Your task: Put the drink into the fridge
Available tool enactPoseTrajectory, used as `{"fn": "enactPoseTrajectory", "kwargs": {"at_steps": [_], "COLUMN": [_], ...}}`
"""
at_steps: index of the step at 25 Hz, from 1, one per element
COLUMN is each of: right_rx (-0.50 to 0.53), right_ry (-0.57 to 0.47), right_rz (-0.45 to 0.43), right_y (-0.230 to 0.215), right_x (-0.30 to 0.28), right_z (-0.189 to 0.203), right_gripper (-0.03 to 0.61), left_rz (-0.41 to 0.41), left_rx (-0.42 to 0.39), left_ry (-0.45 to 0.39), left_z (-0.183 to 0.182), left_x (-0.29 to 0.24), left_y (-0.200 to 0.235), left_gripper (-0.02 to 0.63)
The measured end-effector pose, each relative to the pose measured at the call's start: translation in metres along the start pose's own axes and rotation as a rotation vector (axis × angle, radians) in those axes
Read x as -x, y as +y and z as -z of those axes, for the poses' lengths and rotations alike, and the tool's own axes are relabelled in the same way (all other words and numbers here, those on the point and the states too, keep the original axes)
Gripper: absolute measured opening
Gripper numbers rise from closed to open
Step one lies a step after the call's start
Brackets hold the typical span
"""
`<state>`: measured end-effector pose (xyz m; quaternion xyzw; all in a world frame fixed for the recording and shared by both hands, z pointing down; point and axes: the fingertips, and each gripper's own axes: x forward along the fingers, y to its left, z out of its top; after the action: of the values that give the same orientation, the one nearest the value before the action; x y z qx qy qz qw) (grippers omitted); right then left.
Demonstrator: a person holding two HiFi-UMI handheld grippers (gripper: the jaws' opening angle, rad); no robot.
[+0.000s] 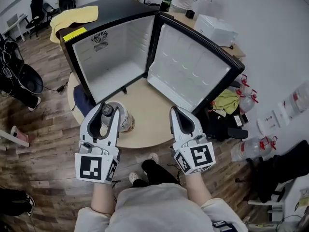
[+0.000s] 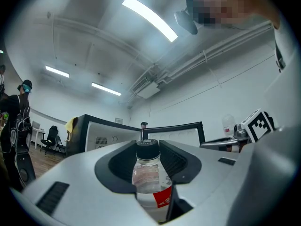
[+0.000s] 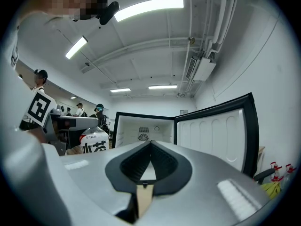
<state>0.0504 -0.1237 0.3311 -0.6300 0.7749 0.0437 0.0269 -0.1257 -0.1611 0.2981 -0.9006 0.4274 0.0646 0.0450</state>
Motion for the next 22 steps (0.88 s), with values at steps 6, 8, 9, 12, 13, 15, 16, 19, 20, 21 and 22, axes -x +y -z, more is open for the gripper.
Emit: {"fn": "enactPoseTrajectory", "kwargs": {"at_steps": [6,8,9,12,13,15,16,19,20,21,22], "right_rx": [-0.021,-0.020,-0.020,-0.021,-0.021,-0.019,-0.019,-0.019,-0.019,-0.018,-0.018], "right_ry": [-0.004,-0.002,-0.002,-0.008,-0.012,-0.017,-0.020,-0.027,-0.029,-0.031,-0.033], "right_rz": [-0.017,-0.030,-0.036,-0.054,-0.061,-0.073,-0.079,-0.098,-0.104,-0.110,-0.116], "right_y": [-0.011,-0.015,-0.017,-0.024,-0.027,-0.033,-0.036,-0.045,-0.048,-0.051,-0.054], "right_x": [-0.032,-0.046,-0.054,-0.076,-0.084,-0.100,-0.108,-0.130,-0.138,-0.145,-0.151], "right_z": [0.007,0.008,0.008,0.007,0.006,0.005,0.005,0.004,0.003,0.003,0.003], "right_gripper": [0.011,0.011,0.011,0.011,0.011,0.011,0.011,0.011,0.011,0.011,0.011], "left_rz": [-0.015,-0.025,-0.030,-0.043,-0.047,-0.054,-0.058,-0.075,-0.082,-0.087,-0.092], "left_rx": [-0.013,-0.014,-0.014,-0.013,-0.014,-0.019,-0.021,-0.028,-0.031,-0.033,-0.036], "left_ry": [0.017,0.022,0.022,0.019,0.018,0.017,0.016,0.013,0.012,0.011,0.010], "left_z": [0.006,0.008,0.009,0.010,0.010,0.011,0.011,0.011,0.011,0.011,0.011], "left_x": [-0.024,-0.035,-0.041,-0.060,-0.066,-0.079,-0.086,-0.105,-0.111,-0.117,-0.123], "left_y": [0.015,0.022,0.025,0.035,0.039,0.045,0.048,0.057,0.060,0.063,0.065], "left_gripper": [0.156,0.156,0.156,0.156,0.156,0.156,0.156,0.156,0.156,0.156,0.156]}}
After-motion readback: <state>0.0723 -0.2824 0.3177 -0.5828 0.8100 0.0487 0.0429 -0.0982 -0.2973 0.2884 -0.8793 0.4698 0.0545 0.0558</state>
